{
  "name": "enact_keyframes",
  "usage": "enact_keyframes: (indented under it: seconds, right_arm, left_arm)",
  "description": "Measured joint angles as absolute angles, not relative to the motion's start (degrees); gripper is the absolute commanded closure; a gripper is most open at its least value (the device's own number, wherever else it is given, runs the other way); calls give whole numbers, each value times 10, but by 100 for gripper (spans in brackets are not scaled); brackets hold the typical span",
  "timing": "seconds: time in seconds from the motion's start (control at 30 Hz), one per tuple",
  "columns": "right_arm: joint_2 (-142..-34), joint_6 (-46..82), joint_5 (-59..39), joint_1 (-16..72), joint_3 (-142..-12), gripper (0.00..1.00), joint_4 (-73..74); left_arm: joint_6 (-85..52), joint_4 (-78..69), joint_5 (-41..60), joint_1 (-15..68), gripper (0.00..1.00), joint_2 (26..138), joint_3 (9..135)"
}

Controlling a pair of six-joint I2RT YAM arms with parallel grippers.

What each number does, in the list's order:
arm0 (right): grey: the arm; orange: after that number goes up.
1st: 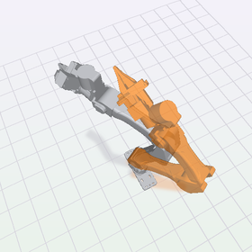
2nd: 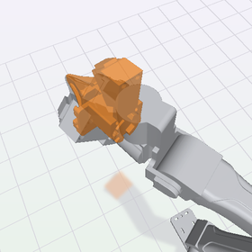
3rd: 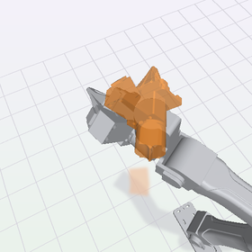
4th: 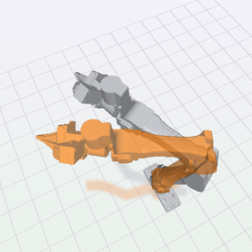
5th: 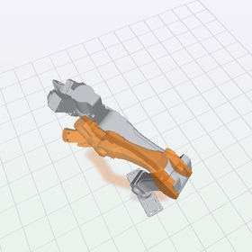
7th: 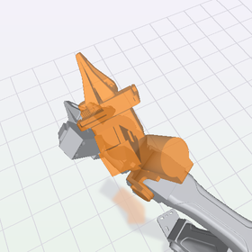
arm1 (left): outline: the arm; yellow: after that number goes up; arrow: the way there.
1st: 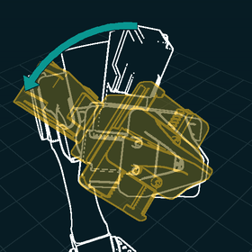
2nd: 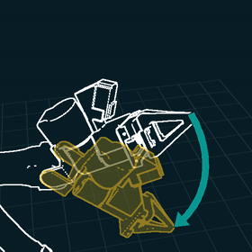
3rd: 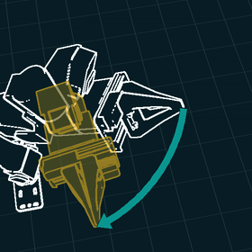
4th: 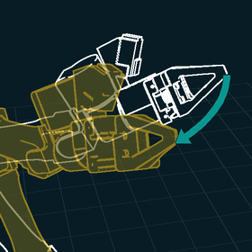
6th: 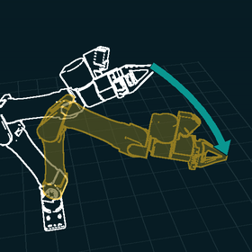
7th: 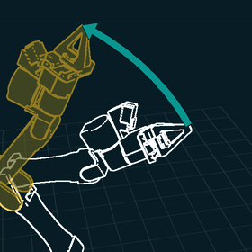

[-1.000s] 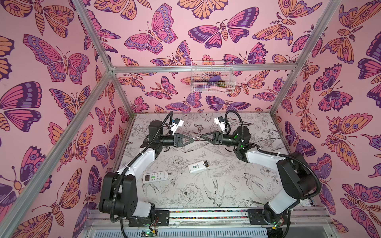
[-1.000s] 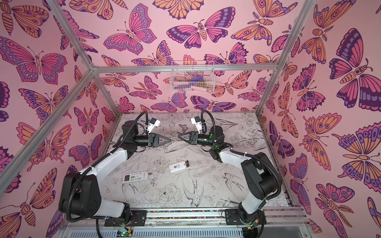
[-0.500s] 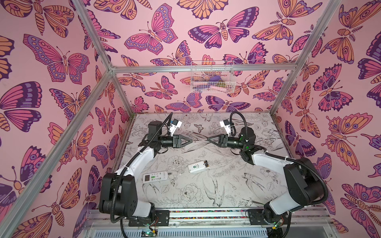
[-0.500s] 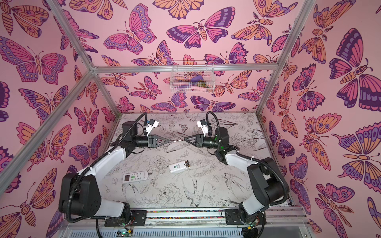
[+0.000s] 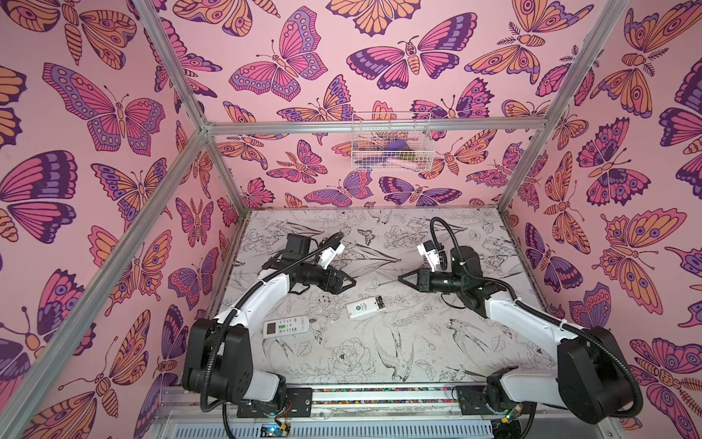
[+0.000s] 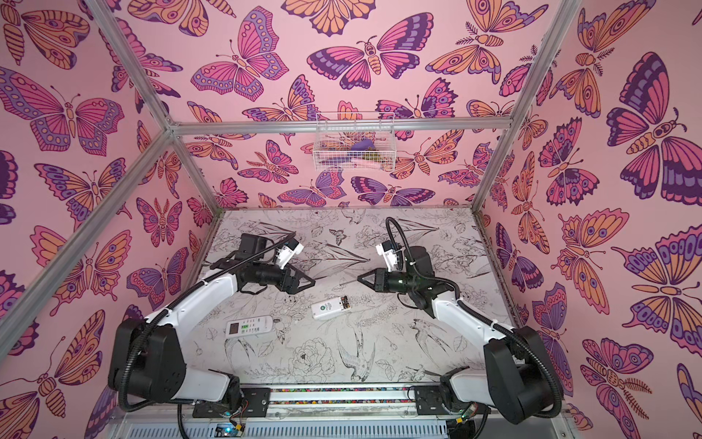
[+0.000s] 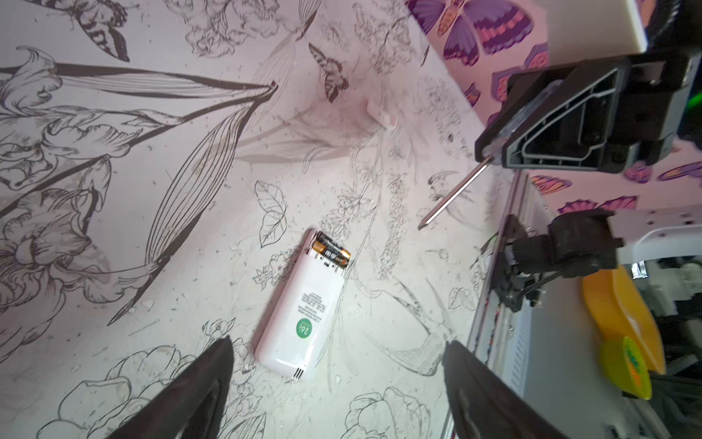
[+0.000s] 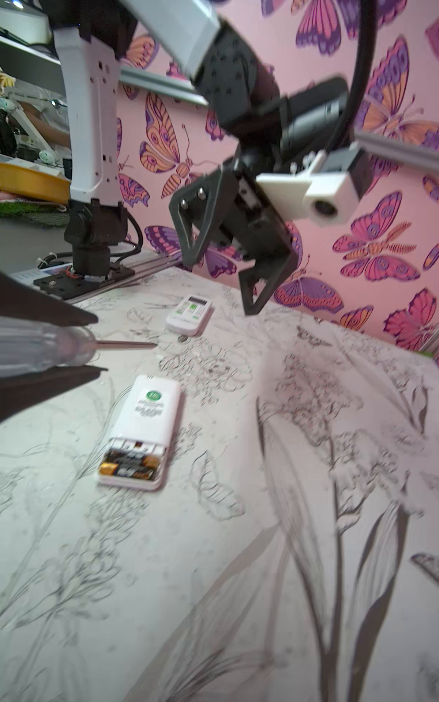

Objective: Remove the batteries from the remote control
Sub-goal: 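Grasp the white remote with the left gripper while the right aims the screwdriver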

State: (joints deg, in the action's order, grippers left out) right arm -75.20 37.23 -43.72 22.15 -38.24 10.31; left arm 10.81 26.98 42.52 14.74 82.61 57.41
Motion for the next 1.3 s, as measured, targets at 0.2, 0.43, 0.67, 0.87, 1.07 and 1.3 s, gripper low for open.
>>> enact_keyframes:
  seconds: [0.2,0.43,0.67,0.87,1.07,1.3]
  right_arm:
    - [-750,379,-396,229,-320,100,72]
    - [-749,378,-372,251,-315,100,72]
    - [-774,387,-358,251,-306,100,82]
    - [-798,390,-356,251,-306,100,95]
    - [-817,390,-357,257,-307,100,108]
    - [-827,390,-359,257,-312,100,114]
  left_arm:
    - [183,286,336,191,7,832,573]
    - [220,285,300,212,3,861,562]
    - [236,288,277,249,4,913,566]
    - [246,293,256,279,5,946,580]
    - [255,301,229,319,6,976,597]
    - [255,303,198,329,9,1013,608]
